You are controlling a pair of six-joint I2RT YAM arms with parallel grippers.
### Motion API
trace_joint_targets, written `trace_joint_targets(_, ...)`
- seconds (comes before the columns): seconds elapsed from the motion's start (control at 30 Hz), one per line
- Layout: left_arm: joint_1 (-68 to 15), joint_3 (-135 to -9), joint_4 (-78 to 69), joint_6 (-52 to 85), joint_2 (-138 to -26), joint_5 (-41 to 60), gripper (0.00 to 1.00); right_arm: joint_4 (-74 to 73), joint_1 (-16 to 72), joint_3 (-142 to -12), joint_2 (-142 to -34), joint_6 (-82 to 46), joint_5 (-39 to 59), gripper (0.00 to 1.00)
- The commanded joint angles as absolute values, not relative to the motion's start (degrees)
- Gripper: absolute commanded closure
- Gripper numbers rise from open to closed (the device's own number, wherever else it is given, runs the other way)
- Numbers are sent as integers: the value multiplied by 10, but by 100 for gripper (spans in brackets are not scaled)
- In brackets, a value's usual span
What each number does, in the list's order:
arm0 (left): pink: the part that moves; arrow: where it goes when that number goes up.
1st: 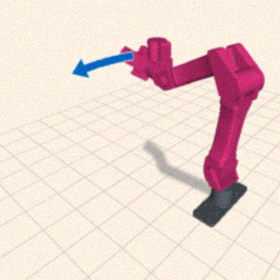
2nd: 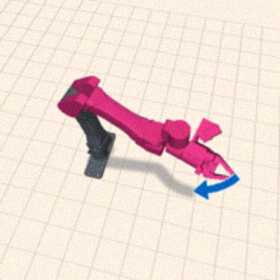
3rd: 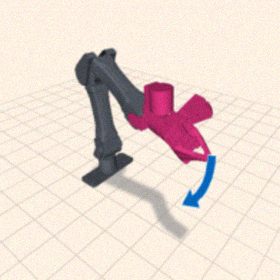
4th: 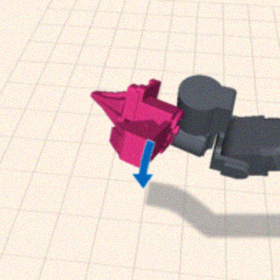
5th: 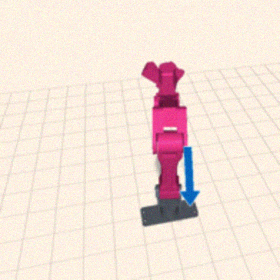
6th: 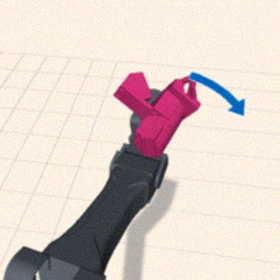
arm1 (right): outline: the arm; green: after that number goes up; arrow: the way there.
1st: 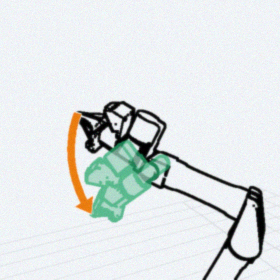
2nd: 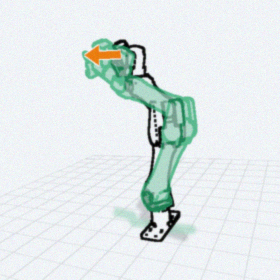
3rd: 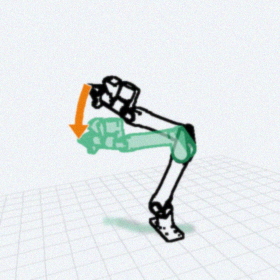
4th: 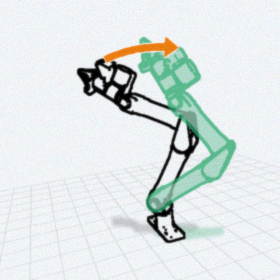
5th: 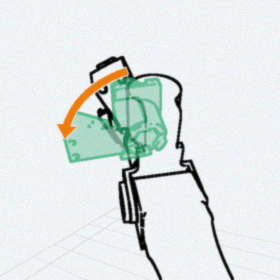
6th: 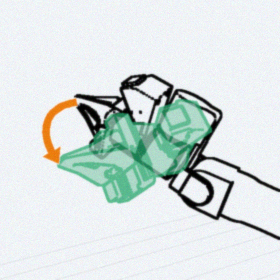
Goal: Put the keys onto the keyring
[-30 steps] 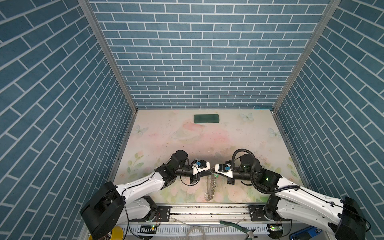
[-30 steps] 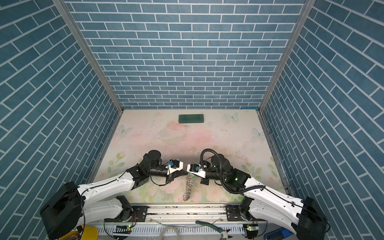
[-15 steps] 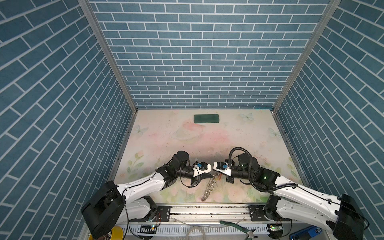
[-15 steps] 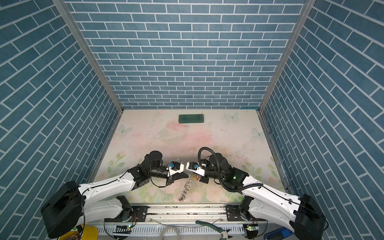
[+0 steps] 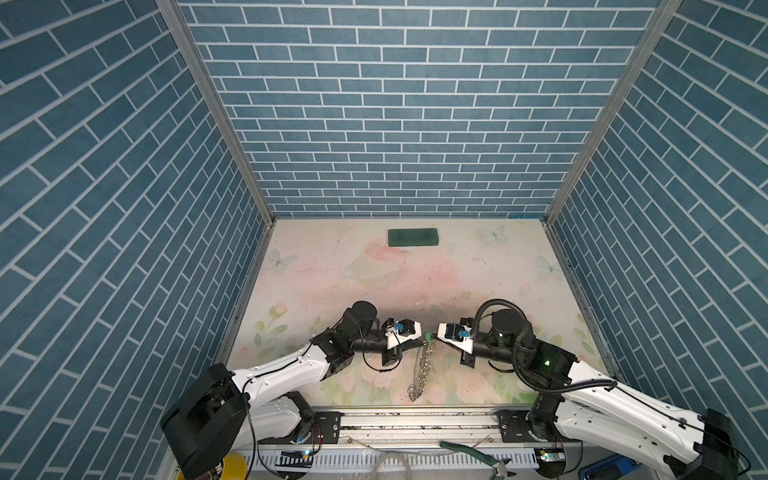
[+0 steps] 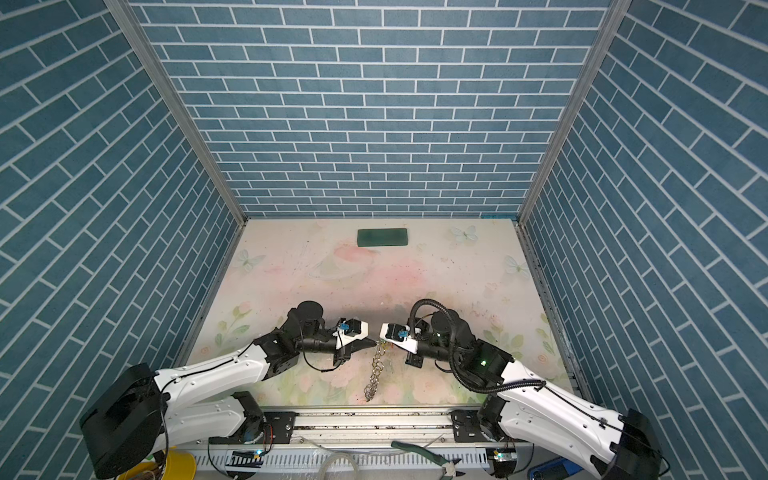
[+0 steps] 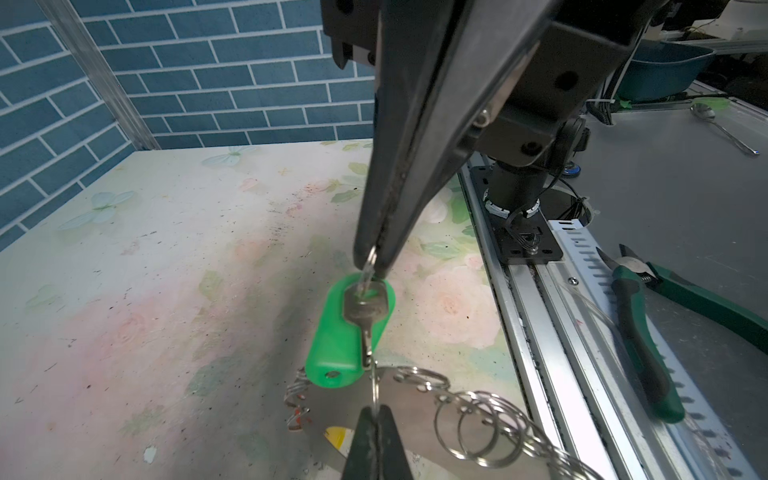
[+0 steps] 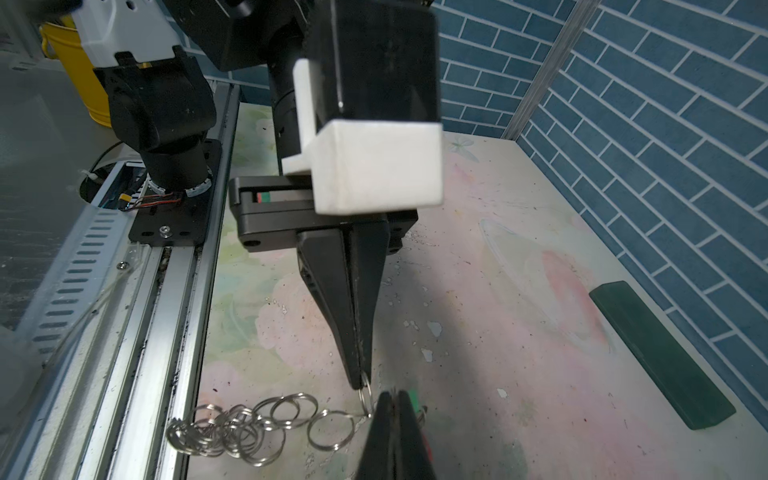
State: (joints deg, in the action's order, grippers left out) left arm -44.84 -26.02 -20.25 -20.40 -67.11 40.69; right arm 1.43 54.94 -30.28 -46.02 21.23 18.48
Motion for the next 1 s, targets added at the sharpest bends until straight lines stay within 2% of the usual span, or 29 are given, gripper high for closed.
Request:
trace_joint_targets(0.0, -445, -257, -179, -208, -664, 388, 100, 30, 553, -301, -464, 205, 190, 100)
trace_joint_targets(0.3, -433, -223, -268, -172, -641, 376, 100, 12, 554, -299, -459, 214, 130, 100)
trace_joint_targets(0.47, -426, -201, -345, -137, -639, 393, 100, 10, 554, -303, -474, 216, 170, 100)
trace_joint_targets(0.63, -425, -202, -353, -128, -643, 418, 100, 19, 555, -310, -486, 223, 216, 100)
trace_joint_targets(0.97, -425, -207, -365, -109, -656, 458, 100, -15, 555, -308, -506, 234, 210, 100)
